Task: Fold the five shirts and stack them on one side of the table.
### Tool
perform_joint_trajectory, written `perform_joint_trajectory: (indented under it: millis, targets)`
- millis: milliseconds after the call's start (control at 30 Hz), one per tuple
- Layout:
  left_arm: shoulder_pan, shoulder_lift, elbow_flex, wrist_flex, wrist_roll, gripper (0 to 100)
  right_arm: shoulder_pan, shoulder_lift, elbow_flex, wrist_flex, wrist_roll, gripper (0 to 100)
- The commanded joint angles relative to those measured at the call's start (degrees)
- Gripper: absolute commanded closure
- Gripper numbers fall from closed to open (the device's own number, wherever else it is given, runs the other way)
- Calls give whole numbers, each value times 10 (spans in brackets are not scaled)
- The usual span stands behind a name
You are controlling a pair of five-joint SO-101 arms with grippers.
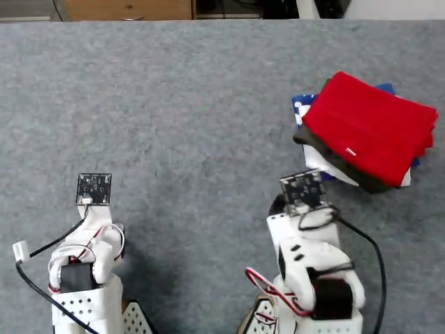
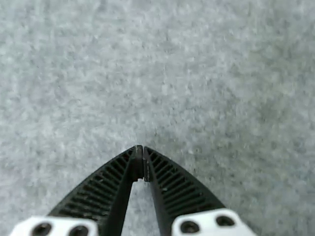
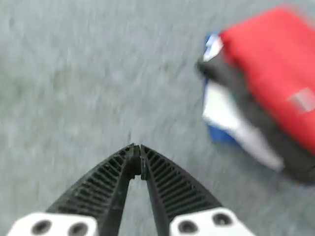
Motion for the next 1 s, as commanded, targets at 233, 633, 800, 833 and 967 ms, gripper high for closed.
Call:
perform_joint_trajectory:
  millis: [233,633,800,833,967]
  targets:
    - [27,-4,8,10,4,979,-5,-65,73,14,0,986]
    - [1,-3,8,10,4,979,-1,-65,137,-15,0,986]
    - [0,-3,8,10,3,979,-1,-61,191,-28,3,985]
    - [0,-3,8,10,3,979,-4,-63,191,-27,1,985]
    - [0,-3,8,10,3,979,-4,-63,190,-27,1,985]
